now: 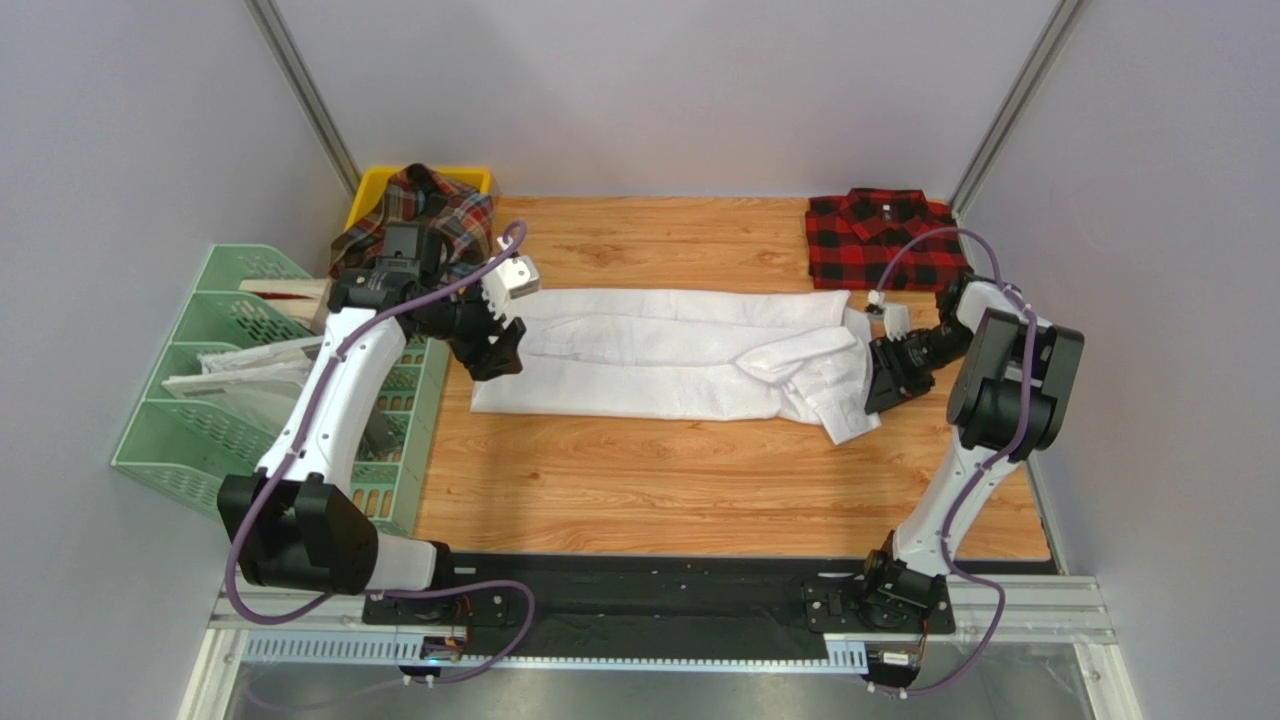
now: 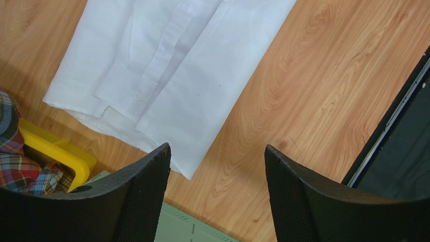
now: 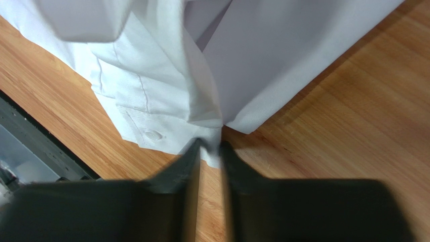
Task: Fold and stack the long sleeve shirts
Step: Fold the shirt
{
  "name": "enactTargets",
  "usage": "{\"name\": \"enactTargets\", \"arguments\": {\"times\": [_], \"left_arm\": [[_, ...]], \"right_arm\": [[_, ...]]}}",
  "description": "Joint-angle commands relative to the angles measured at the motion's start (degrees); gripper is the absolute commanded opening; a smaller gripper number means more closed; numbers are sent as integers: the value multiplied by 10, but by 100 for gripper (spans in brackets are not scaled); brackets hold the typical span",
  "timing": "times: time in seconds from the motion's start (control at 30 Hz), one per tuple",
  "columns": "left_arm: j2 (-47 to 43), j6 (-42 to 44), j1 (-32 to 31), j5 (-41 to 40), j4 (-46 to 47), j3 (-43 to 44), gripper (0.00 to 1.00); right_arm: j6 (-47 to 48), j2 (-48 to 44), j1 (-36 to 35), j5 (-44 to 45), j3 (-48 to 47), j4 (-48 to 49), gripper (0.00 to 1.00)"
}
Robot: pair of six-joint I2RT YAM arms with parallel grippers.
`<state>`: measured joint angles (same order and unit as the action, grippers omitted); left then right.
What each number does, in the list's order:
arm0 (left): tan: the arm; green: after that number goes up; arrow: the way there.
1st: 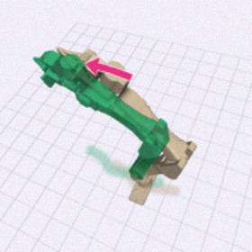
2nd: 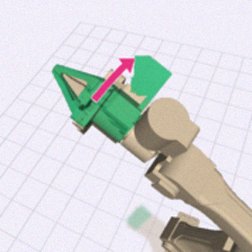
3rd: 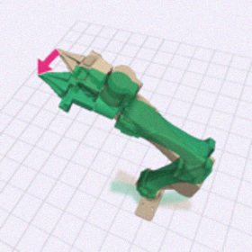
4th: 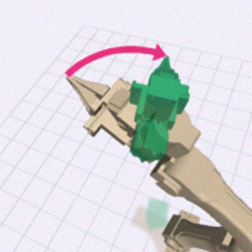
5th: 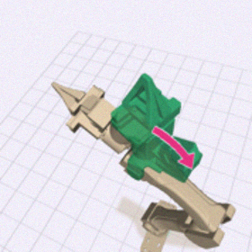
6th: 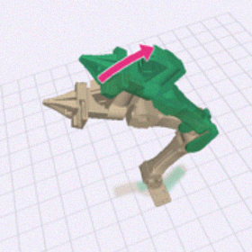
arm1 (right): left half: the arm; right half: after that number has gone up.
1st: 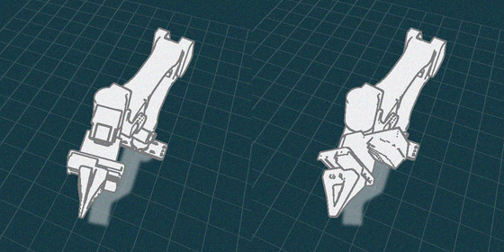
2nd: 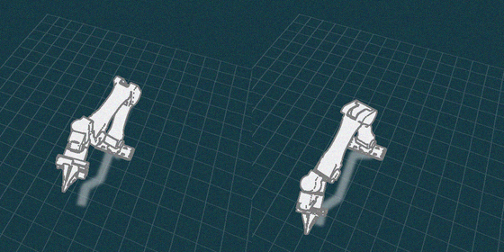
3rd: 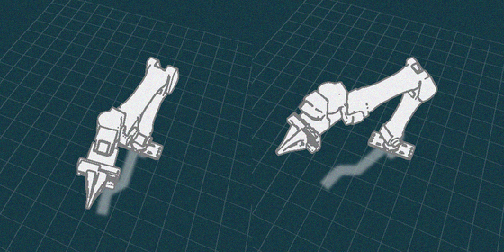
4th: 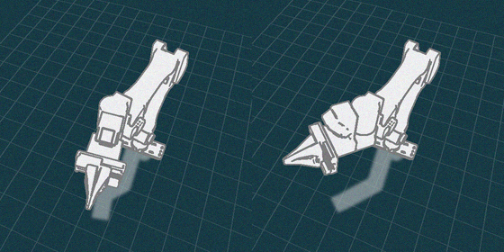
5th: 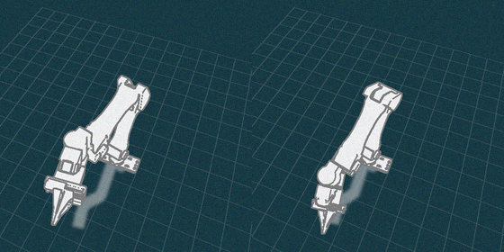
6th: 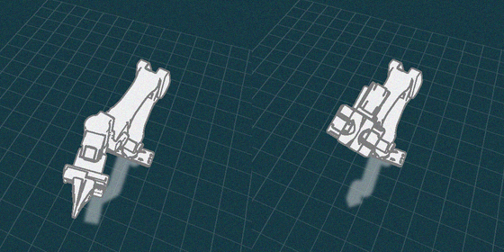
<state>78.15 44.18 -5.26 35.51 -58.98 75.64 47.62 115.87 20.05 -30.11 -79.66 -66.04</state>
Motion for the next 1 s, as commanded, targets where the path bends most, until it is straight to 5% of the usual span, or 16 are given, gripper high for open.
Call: {"name": "enactTargets", "arguments": {"times": [0.0,0.17,0.37,0.4,0.6,0.77,0.97], "left_arm": [[-6,7,-2,10,0,2,74],[-15,6,-2,8,-1,3,75],[-24,1,-3,40,9,25,78],[-28,1,-5,51,17,28,99],[-84,-40,-89,5,172,-3,99],[-81,-95,-172,30,294,-23,99],[23,-119,-323,-68,368,35,99]], "right_arm": [[7,8,-1,-13,-3,-10,0],[30,-37,16,-41,-22,-67,0],[26,-119,17,-174,-55,-187,0],[16,-123,15,-211,-58,-191,0],[-90,-144,-16,-366,-54,-183,0],[-303,-188,-58,-442,-18,6,0],[-573,-261,-114,-415,60,260,0]]}}
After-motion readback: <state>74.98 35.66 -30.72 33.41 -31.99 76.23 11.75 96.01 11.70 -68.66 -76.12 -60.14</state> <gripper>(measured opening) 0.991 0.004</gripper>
